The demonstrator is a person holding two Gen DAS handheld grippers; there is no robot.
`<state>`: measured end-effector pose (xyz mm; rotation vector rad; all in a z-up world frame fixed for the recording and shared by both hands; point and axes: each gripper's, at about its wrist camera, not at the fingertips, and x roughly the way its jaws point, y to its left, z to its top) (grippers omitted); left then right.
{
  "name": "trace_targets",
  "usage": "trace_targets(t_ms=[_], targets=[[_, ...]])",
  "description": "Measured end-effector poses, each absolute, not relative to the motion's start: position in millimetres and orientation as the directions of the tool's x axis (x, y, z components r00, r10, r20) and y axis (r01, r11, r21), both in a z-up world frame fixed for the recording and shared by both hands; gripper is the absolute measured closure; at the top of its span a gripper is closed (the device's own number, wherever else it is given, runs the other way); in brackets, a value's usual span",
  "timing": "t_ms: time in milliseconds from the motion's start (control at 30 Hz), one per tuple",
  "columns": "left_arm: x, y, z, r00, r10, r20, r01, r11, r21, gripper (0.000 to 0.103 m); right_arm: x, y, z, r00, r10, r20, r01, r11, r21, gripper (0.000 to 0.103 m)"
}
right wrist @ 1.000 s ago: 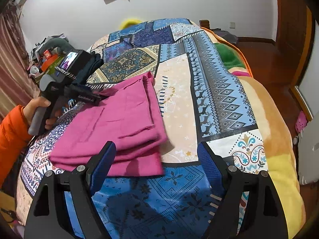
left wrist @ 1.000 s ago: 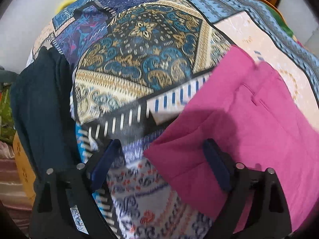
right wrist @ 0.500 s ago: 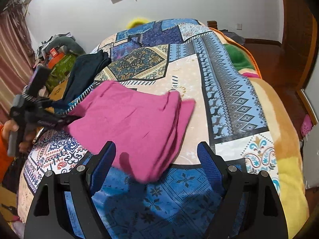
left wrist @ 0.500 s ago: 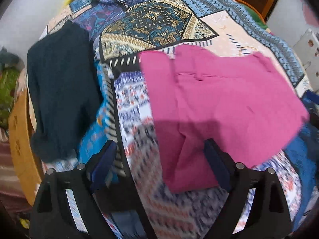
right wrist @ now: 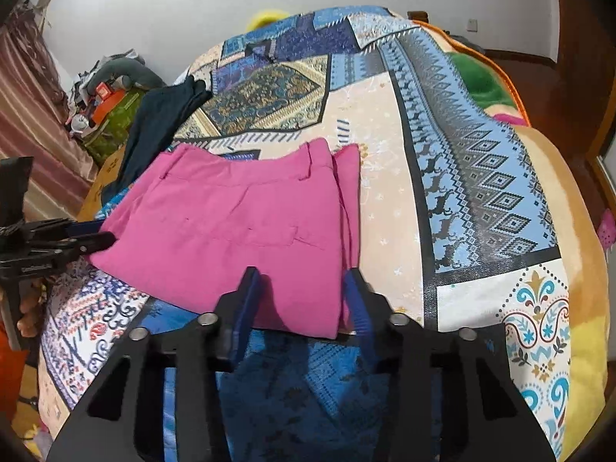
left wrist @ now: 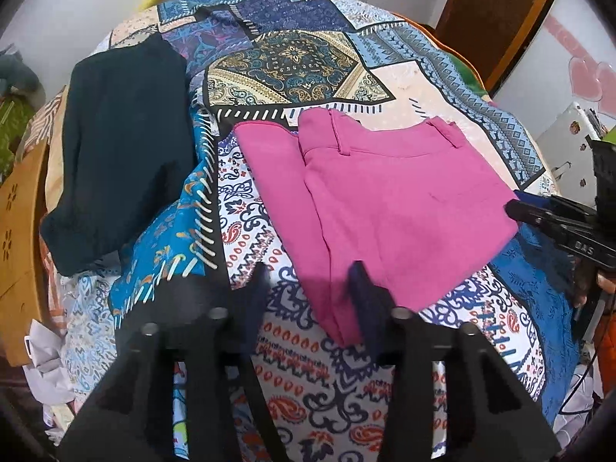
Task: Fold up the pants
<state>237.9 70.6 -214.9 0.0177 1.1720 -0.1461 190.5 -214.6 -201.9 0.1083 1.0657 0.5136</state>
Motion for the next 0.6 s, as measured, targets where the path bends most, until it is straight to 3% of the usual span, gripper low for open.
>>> trace_targets(t_ms=[67,267,600], targets=[[233,70,-215,0.394,-0.088,-0.915,0.115,0.992,-0.046,0.071,191,-214,-206,0.359,0.451,-0.817,-0.362,0.874,0.324,0.073],[226,74,-218,0.402,-0.069,-0.913,0.086,0.996,-0.038,0.071,189,-209,-212,0.333,0.419,-0.845,-0.406,0.872,0.273,0.077],[248,77,-191,0.416,-0.064,-0.907,0.125,0.992,-0.012,0.06,202,-198,-185,0.301,0.37,-0.879,-0.516,0.838,0.176,0.072]])
